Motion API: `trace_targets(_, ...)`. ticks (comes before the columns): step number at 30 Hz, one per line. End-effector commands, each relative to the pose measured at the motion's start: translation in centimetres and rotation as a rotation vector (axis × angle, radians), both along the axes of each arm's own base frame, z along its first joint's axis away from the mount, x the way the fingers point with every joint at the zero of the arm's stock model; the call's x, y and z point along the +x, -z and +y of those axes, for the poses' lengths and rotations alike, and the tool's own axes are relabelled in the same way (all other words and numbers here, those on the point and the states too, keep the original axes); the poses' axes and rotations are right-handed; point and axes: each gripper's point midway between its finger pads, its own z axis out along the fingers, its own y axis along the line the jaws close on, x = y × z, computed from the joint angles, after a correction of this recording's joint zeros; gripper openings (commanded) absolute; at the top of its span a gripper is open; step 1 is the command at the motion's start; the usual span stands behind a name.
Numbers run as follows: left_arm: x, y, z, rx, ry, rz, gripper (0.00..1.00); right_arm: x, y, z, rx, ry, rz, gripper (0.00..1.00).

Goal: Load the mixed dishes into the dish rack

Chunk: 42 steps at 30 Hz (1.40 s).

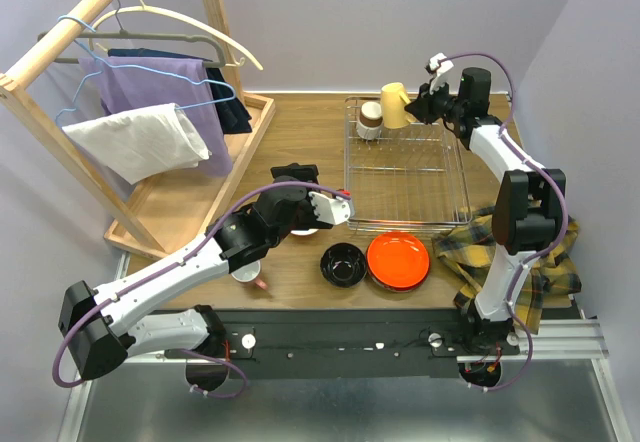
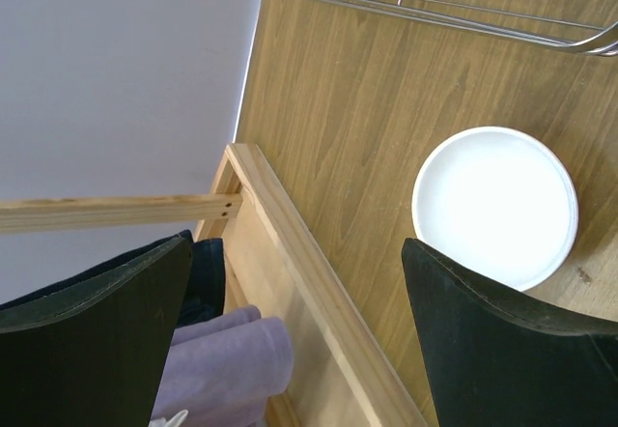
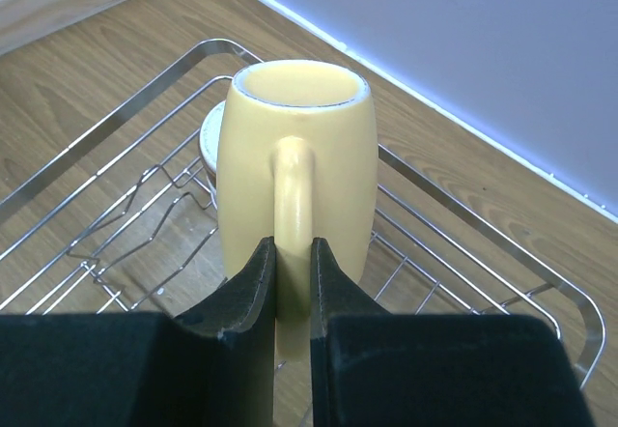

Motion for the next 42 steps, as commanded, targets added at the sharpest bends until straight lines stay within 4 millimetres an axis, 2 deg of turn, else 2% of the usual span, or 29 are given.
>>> trace_targets(1,0.2,0.4,-0.4,-0.01,-0.004,0.023,0.99,1.6,-2.5,-0.5,-0.019,-0.005,-0.152,0.0)
trace_targets(11,0.5,0.8,-0.8,-0.017,-0.018,0.049,0.99,2.7,0.5,-1.7,-0.045,-0.01,-0.135,0.01)
trace_targets(16,0.3,1.4,0.3,0.025,-0.059,0.108,0.99,3.8,2.9,-1.7,-0.045,-0.059,-0.135,0.01)
trace_targets(17,0.2,1.3,0.2,0.017,-0.062,0.116,0.99,4.0,3.1,-2.8,-0.042,-0.066,-0.139,0.0)
trace_targets(19,-0.1,1.8,0.3,0.031,-0.063,0.144,0.99,4.3,4.5,-3.1,-0.036,-0.086,-0.12,0.01)
trace_targets(20,-0.1,1.7,0.3,0.03,-0.063,0.147,0.99,4.6,4.3,-3.4,-0.028,-0.098,-0.126,0.01)
trace_targets(21,-0.1,2.0,0.3,0.035,-0.068,0.156,0.99,4.7,4.6,-3.3,-0.031,-0.114,-0.129,0.0)
trace_targets(22,-0.1,2.1,0.3,0.038,-0.069,0.158,0.99,4.8,5.8,-3.3,-0.029,-0.126,-0.103,0.0)
trace_targets(24,0.1,2.3,0.5,0.046,-0.085,0.151,0.99,5.2,5.7,-3.1,-0.039,-0.16,-0.115,0.0)
trace_targets(26,0.3,2.4,0.5,0.044,-0.093,0.14,0.99,5.1,7.3,-2.8,-0.032,-0.193,-0.072,0.01)
trace_targets(28,0.4,2.5,0.7,0.05,-0.101,0.132,0.99,5.3,7.7,-2.6,-0.037,-0.216,-0.061,0.01)
trace_targets(29,0.3,2.9,0.8,0.058,-0.103,0.137,0.99,5.1,8.9,-2.4,-0.031,-0.236,-0.033,0.01)
trace_targets(30,0.2,2.9,1.0,0.06,-0.107,0.136,0.99,5.6,8.5,-2.5,-0.043,-0.243,-0.049,0.01)
trace_targets(31,0.1,3.1,1.3,0.068,-0.107,0.141,0.99,5.7,8.8,-2.4,-0.041,-0.244,-0.035,0.01)
trace_targets(33,-0.4,3.3,1.7,0.071,-0.104,0.15,0.99,5.4,10.3,-2.4,-0.05,-0.258,0.008,0.05)
trace_targets(35,-0.9,3.9,2.0,0.09,-0.095,0.177,0.99,5.4,10.9,-2.5,-0.064,-0.265,0.04,0.11)
trace_targets(37,-1.3,4.0,2.3,0.1,-0.091,0.186,0.99,5.4,11.7,-2.7,-0.075,-0.261,0.066,0.22)
trace_targets(39,-1.4,4.3,2.4,0.106,-0.088,0.197,0.99,5.6,12.1,-3.1,-0.092,-0.232,0.071,0.35)
trace_targets(40,-1.5,4.4,2.4,0.11,-0.085,0.205,0.99,5.8,11.5,-3.2,-0.097,-0.223,0.051,0.37)
trace_targets(42,-1.6,4.5,2.2,0.101,-0.081,0.212,0.99,5.7,11.9,-3.5,-0.102,-0.192,0.059,0.45)
